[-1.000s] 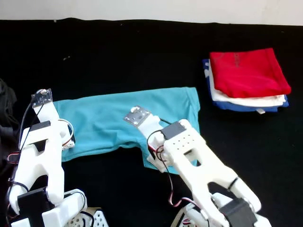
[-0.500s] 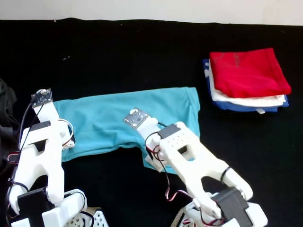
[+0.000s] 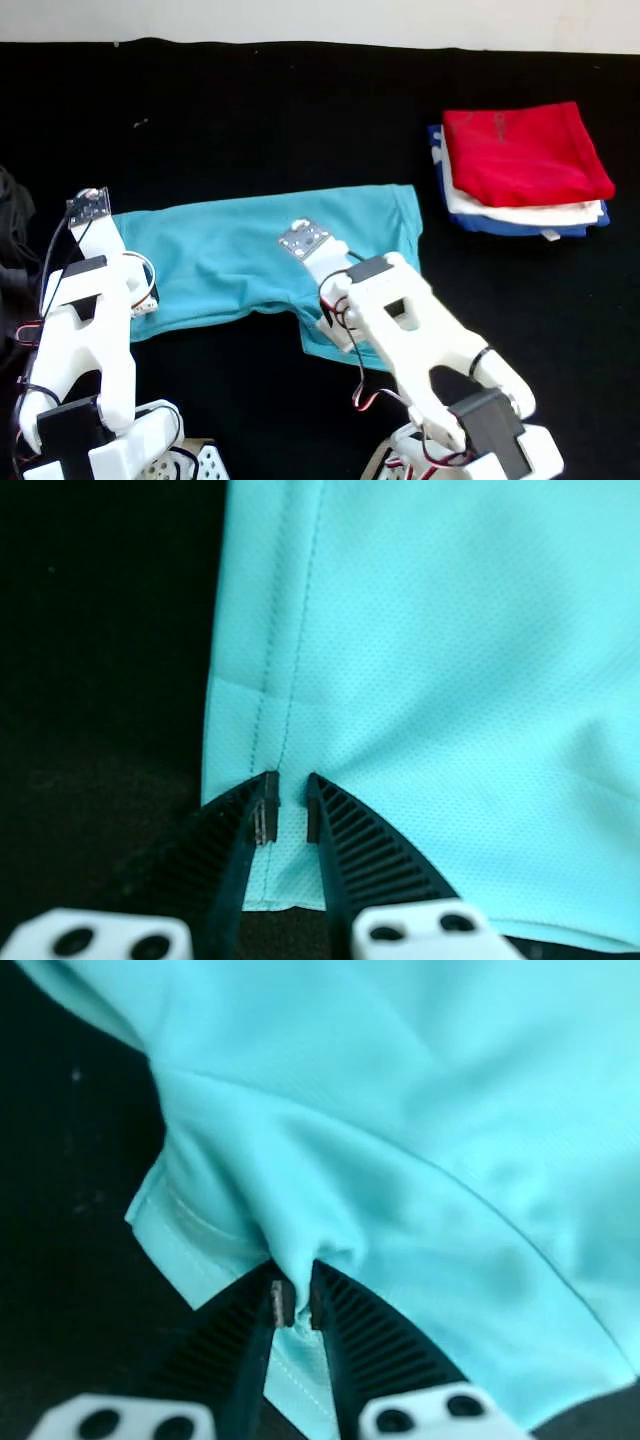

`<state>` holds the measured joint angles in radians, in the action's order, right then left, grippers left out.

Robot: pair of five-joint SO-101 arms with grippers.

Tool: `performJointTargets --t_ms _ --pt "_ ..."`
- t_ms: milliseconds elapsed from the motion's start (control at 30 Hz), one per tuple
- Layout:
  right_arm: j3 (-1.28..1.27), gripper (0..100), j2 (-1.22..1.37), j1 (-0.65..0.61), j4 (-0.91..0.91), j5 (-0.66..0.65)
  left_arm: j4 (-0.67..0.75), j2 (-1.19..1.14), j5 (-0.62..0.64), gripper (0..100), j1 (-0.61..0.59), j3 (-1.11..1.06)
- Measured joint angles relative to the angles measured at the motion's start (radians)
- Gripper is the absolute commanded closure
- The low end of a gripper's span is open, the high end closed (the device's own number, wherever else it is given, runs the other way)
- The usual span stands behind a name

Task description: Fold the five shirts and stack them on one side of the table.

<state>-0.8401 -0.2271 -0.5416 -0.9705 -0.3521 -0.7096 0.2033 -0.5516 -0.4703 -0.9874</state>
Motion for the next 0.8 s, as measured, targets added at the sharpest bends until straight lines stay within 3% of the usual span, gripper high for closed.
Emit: performJointTargets --t_ms 467,667,800 --pt "-0.002 97.4 -0.276 0.023 -0.215 0.0 0.0 0.0 0.0 92 0.0 0.0" --pt "-0.002 88.1 -0.288 0.023 -0.227 0.0 0.0 0.0 0.0 92 0.0 0.0" --pt "-0.006 87.1 -0.298 0.023 -0.229 0.0 0.0 0.0 0.0 92 0.0 0.0"
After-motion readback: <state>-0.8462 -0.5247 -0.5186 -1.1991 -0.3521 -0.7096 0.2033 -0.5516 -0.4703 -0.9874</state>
